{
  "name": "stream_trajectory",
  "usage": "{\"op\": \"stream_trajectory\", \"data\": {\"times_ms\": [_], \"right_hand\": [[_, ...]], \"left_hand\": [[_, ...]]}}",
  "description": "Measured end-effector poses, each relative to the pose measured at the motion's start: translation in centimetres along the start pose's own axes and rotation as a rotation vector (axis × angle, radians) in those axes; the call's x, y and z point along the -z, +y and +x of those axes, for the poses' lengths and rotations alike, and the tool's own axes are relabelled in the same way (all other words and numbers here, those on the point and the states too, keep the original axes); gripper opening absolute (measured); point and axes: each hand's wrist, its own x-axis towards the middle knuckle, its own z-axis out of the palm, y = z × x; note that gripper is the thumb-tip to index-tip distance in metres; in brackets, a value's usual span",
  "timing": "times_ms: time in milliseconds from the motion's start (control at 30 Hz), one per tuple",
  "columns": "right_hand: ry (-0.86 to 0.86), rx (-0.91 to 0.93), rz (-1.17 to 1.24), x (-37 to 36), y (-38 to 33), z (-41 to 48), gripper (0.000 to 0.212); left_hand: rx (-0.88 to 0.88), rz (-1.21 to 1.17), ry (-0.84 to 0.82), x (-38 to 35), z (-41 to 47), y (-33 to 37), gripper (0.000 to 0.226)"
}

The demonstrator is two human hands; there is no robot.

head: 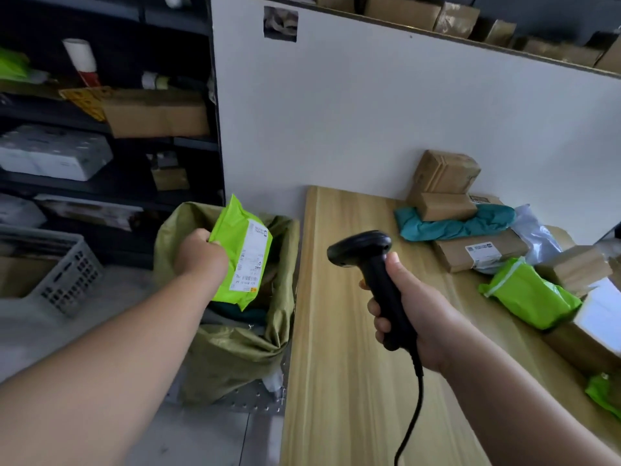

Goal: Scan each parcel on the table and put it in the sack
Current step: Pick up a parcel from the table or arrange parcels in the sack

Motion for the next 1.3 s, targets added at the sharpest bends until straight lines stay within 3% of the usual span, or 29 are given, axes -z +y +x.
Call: {"op": "stream_trajectory", "data": {"times_ms": [167,400,700,1000,1300], "right_hand": [[0.005,-0.052,-0.015,0.1,1.6,2.3,0.07],[0.049,-0.089,0.002,2.2,2.8,3.4,0.072],[0.277,-0.056,0.079,10.7,2.9,0.6,0.069],[0.489,0.013,0.108,26.7,3.8,-1.6,0.065],[0.556,0.141,0.204,40.8,4.0,0.5,0.059]], "left_hand": [[0.118,0.086,-0.042,-1.8,0.9,-3.6,0.009],[0.032,0.112,-0.257,-5.5,-1.4,-2.9,0.019],[-0.376,0.33,-0.524,-11.7,-8.5,5.4,0.037],[-0.785,0.434,-0.701,-23.6,-20.0,15.7,0.047],[-0.881,0.51,-0.764,-39.3,-28.1,24.9,0.065]]}}
